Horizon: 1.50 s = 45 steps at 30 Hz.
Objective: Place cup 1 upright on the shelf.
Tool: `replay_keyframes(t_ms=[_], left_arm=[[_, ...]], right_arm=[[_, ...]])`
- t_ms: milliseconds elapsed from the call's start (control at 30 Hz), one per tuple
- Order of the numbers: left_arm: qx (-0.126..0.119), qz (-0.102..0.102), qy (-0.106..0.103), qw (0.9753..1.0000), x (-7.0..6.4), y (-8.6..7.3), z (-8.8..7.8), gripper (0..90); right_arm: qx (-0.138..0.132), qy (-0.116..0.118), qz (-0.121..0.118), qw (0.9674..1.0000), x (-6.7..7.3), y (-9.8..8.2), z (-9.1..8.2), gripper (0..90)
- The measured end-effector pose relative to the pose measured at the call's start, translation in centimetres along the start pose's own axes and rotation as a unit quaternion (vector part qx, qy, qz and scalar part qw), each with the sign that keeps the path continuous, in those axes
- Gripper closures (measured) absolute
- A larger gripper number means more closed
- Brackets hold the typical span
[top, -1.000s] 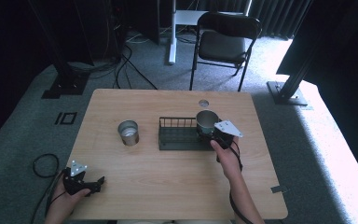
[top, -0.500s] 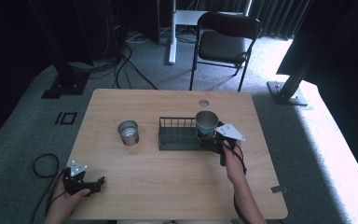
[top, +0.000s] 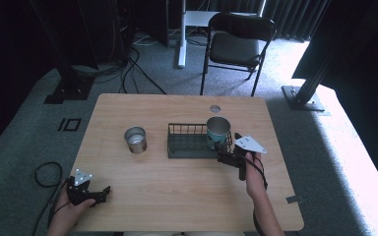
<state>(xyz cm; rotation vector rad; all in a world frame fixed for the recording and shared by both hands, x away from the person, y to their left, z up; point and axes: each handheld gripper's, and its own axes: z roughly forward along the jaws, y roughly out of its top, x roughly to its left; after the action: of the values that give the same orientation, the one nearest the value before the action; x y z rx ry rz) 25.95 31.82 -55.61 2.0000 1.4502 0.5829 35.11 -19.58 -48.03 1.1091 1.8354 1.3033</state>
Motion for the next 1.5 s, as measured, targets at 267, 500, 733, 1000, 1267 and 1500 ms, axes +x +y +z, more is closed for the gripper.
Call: replay_keyframes(t_ms=[267,500,733,1000,1267,1500], left_arm=[[0.000,0.000,0.000,1.0000,0.0,0.0,0.0,0.4],[0.000,0.000,0.000,1.0000,0.0,0.0,0.0,0.4],[0.000,0.000,0.000,1.0000,0.0,0.0,0.0,0.4],[0.000,0.001,0.000,1.0000,0.0,0.0,0.0,0.4],[0.001,0.001,0.000,1.0000,0.0,0.0,0.0,0.4],[0.001,0.001,0.000,1.0000,0.0,0.0,0.0,0.4]], right_arm=[[0.016,0.005,-0.006,0.9998,-0.9,-1.5,-1.6,10.8],[0.030,0.003,-0.010,0.9995,-2.1,-3.0,-2.6,10.8],[0.049,0.002,-0.007,0.9988,-2.9,-4.4,-3.4,10.8],[0.063,0.002,-0.009,0.9979,-4.0,-5.7,-4.7,10.8],[0.081,0.027,-0.020,0.9961,-4.8,-6.9,-6.1,10.8],[0.102,0.070,-0.032,0.9918,-4.9,-8.1,-7.1,10.8]])
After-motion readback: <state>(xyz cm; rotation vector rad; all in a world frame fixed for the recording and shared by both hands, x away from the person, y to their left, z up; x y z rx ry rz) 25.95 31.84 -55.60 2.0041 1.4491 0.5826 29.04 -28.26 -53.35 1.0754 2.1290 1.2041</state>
